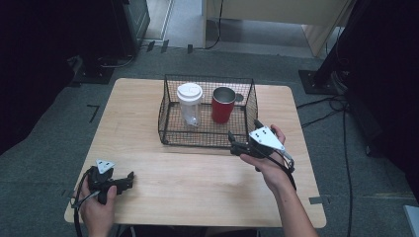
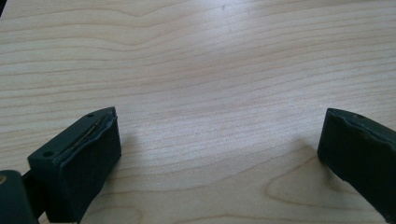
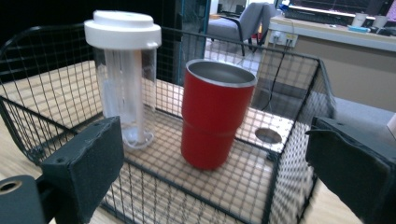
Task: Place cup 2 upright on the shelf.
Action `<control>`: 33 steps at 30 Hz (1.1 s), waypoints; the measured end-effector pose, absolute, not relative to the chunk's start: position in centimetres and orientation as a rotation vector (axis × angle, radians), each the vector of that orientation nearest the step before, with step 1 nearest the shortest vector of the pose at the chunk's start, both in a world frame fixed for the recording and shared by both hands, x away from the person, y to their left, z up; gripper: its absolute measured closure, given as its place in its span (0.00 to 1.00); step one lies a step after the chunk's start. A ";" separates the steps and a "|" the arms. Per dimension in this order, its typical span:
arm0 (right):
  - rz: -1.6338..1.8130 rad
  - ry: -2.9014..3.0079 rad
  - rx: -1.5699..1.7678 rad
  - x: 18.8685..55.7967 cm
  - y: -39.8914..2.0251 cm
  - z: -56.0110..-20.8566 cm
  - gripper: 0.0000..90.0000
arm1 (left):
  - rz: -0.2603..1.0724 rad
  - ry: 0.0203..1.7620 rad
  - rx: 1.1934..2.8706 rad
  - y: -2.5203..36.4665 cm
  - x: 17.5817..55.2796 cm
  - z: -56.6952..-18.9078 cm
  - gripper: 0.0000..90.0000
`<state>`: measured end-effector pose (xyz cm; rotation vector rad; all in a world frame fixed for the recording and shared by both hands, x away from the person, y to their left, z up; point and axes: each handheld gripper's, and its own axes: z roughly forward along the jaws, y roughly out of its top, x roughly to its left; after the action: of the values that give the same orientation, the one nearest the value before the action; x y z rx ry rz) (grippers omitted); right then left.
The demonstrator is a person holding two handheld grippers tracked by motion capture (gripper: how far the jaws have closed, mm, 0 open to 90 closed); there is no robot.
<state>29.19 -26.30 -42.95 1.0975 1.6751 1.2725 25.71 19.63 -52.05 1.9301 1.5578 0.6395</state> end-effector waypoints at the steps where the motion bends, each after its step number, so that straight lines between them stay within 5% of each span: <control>1: 1.269 1.673 1.105 29.0 -26.6 -43.2 0.05 | 0.639 1.558 1.929 19.6 25.7 -52.1 0.00; 33: 1.094 1.604 1.326 23.5 -35.7 -49.7 0.05 | 0.640 1.557 1.932 19.6 25.7 -52.1 0.00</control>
<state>23.48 -35.72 -49.70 1.3260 1.6038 1.0942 25.71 19.64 -52.06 1.9315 1.5570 0.6403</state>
